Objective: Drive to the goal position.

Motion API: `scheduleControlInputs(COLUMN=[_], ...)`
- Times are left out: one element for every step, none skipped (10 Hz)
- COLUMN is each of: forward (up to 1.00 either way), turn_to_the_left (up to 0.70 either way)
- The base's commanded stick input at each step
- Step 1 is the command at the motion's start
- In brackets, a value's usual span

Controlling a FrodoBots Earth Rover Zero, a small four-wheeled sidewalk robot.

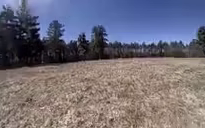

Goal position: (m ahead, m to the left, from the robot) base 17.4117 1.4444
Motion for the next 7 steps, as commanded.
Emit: scheduleControlInputs(forward=[0.70, 0.70, 0.70, 0.70, 0.70, 0.70, 0.70], turn_to_the_left=[0.00, -0.13, -0.26, -0.33, -0.28, -0.06, 0.00])
